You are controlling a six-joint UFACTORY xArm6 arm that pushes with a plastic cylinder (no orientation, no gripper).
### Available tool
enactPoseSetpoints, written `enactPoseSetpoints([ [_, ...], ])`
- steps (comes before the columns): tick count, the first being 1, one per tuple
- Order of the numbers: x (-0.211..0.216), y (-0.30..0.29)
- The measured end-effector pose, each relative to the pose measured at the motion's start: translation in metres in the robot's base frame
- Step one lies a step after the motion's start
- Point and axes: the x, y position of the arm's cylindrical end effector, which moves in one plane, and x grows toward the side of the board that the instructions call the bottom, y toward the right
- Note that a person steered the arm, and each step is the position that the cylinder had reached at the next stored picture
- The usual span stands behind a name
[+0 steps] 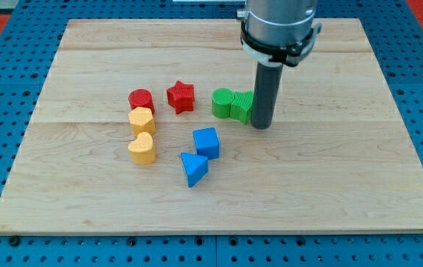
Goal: Slide blue cube slightly right
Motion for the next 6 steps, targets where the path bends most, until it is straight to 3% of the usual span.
enactPoseSetpoints([
  [2, 0.018, -0.025],
  [4, -0.018, -0.100],
  [5, 0.002, -0.099],
  [6, 0.009, -0.137],
])
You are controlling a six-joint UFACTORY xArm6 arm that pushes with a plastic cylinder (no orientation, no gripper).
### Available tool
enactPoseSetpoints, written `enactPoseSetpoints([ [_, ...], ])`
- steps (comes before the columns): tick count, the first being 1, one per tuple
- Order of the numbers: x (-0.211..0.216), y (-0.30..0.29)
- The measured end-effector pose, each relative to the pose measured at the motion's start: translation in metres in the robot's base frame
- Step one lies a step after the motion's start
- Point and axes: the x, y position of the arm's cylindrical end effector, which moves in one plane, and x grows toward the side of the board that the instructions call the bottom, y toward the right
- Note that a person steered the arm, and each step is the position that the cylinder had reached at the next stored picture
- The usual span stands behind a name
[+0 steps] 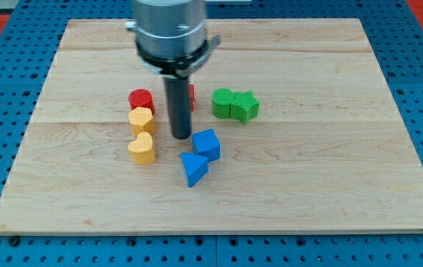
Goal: Slide blue cube slightly right
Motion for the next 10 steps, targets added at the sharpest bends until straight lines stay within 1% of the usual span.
enactPoseSetpoints([
  [1, 0.027, -0.003],
  [2, 0.048, 0.022],
  [4, 0.027, 0.047],
  [5, 0.015, 0.039],
  [6, 0.004, 0.054],
  [7, 0.004, 0.089],
  [8, 0.013, 0.079],
  [9, 0.045, 0.100],
  [10, 0.087, 0.119],
])
